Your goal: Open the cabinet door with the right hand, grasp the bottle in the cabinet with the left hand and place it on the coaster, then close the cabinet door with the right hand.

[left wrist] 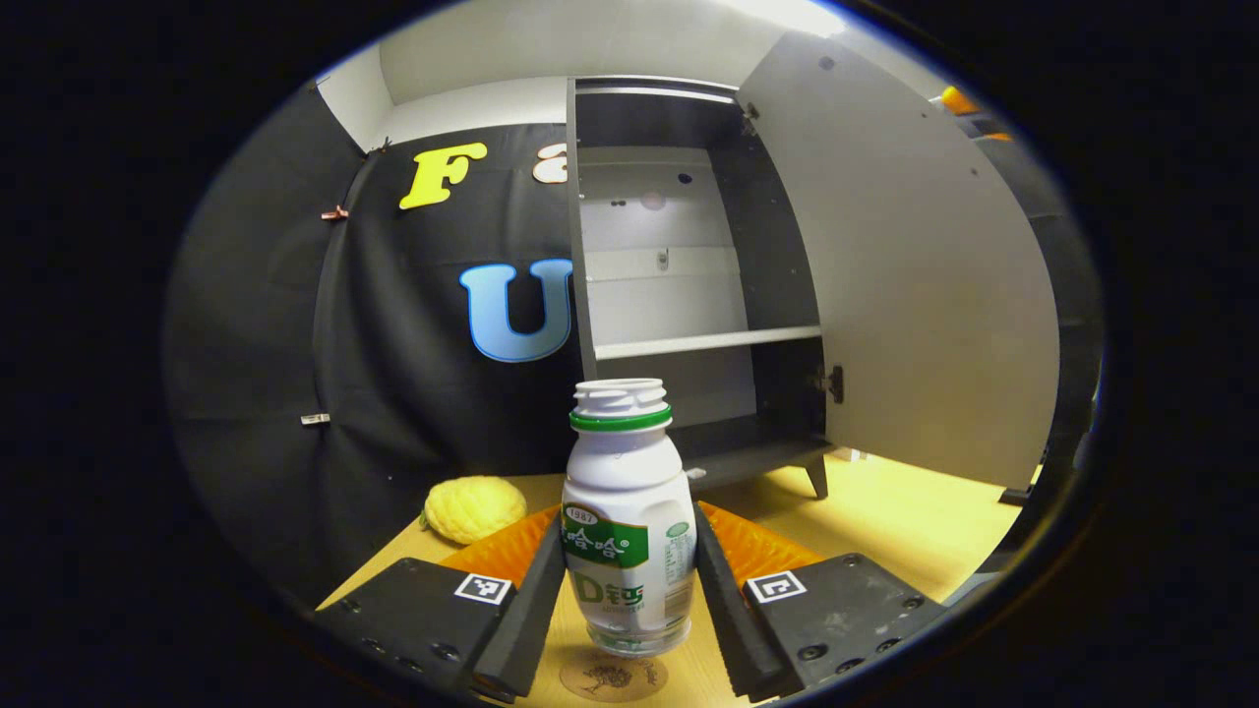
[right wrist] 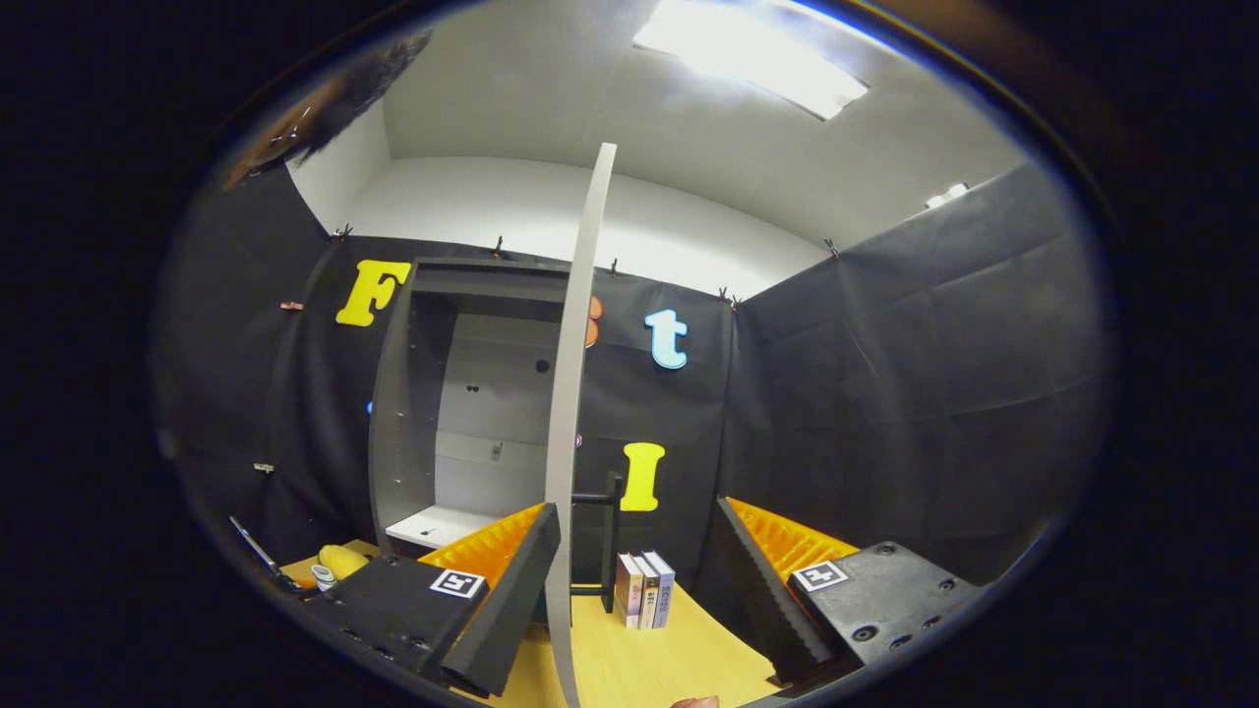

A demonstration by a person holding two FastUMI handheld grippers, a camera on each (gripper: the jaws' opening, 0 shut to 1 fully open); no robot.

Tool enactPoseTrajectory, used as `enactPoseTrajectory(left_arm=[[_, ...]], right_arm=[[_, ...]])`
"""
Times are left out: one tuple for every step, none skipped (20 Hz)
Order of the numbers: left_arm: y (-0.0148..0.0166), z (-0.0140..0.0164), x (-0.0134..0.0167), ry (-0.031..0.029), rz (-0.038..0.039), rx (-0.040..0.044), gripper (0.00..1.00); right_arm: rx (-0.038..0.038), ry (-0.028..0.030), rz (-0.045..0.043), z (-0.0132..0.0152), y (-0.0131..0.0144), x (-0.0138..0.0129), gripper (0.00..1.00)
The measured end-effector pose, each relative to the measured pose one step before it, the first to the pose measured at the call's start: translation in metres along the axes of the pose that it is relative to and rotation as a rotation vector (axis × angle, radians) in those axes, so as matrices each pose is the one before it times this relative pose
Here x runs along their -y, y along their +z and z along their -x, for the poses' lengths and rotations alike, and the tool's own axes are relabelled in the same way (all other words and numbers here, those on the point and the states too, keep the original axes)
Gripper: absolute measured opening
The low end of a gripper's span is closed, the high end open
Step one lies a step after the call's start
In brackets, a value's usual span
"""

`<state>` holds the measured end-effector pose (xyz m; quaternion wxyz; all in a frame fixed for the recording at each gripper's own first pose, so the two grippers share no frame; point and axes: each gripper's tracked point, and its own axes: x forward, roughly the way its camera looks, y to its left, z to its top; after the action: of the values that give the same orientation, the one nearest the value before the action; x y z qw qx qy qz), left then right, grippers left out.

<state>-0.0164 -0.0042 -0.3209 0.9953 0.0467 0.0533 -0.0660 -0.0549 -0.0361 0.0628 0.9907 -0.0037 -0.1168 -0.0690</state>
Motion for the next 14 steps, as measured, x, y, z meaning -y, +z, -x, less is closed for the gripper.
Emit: enactPoseTrajectory(left_arm=[[-0.00712, 0.00172, 0.00124, -0.0087, 0.00706, -0.00094, 0.72], [-0.00808, 0.00186, 0.00003, -0.00404, 0.00908, 0.00204, 0.72], [-0.00759, 0.00003, -0.00111, -0.00218, 0.00256, -0.00023, 0.72], [-0.00741, -0.00137, -0.00232, 0.00221, 0.00105, 0.00319, 0.72], [-0.00539, -0.00298, -0.00398, 0.0065, 0.00251, 0.00122, 0.72], [-0.00787, -0.00076, -0.00463, 0.00809, 0.00308, -0.0028, 0.72], [-0.00653, -0.00225, -0.0053, 0.00468, 0.00089, 0.00029, 0.73], [-0.00581, -0.00145, -0.00317, 0.00209, 0.00225, -0.00508, 0.73], [-0.00464, -0.00138, -0.00371, 0.0012, 0.00631, -0.00262, 0.73], [-0.0052, 0.00098, -0.00058, -0.00781, 0.00973, -0.00037, 0.73], [-0.00391, 0.00109, 0.00029, -0.00497, 0.00201, 0.00096, 0.74], [-0.00579, 0.00103, -0.00133, 0.00025, 0.0023, -0.00471, 0.74], [-0.00498, 0.00051, -0.00172, -0.00145, 0.00686, -0.0071, 0.74], [-0.00511, 0.00193, -0.00271, 0.00152, 0.00542, -0.00516, 0.74]], right_arm=[[-0.00324, 0.0039, -0.01687, 0.00062, -0.00135, -0.00441, 0.97], [-0.0041, 0.00031, -0.01188, -0.0009, -0.00147, -0.00217, 0.96], [-0.00617, -0.0105, 0.00848, -0.00135, 0.00069, 0.003, 0.94], [0.00037, -0.00505, 0.01501, -0.0009, -0.00023, 0.00124, 0.96], [-0.00152, -0.00399, 0.01399, -0.00081, -0.00077, -0.00086, 0.96], [-0.00217, -0.00363, 0.0028, 0.00114, 0.00041, -0.00097, 0.96], [-0.00412, -0.00418, -0.00545, 0.00122, 0.00046, -0.0014, 0.96], [-0.00223, -0.001, -0.00346, 0.00072, 0.00059, -0.00143, 0.96], [-0.00273, -0.00966, 0.01, -0.00188, -0.00006, 0.00219, 0.96], [-0.00261, -0.00775, 0.00858, -0.00175, 0.00145, 0.00309, 0.96], [-0.00055, -0.01068, 0.00104, -0.00162, 0.00074, 0.00115, 0.96], [-0.00063, -0.01047, -0.00608, -0.00232, 0.00149, 0.0024, 0.96], [-0.00177, -0.01169, -0.01173, -0.00313, 0.00065, 0.00309, 0.96], [-0.00553, -0.0116, -0.01212, -0.00201, -0.00025, 0.00316, 0.96]])
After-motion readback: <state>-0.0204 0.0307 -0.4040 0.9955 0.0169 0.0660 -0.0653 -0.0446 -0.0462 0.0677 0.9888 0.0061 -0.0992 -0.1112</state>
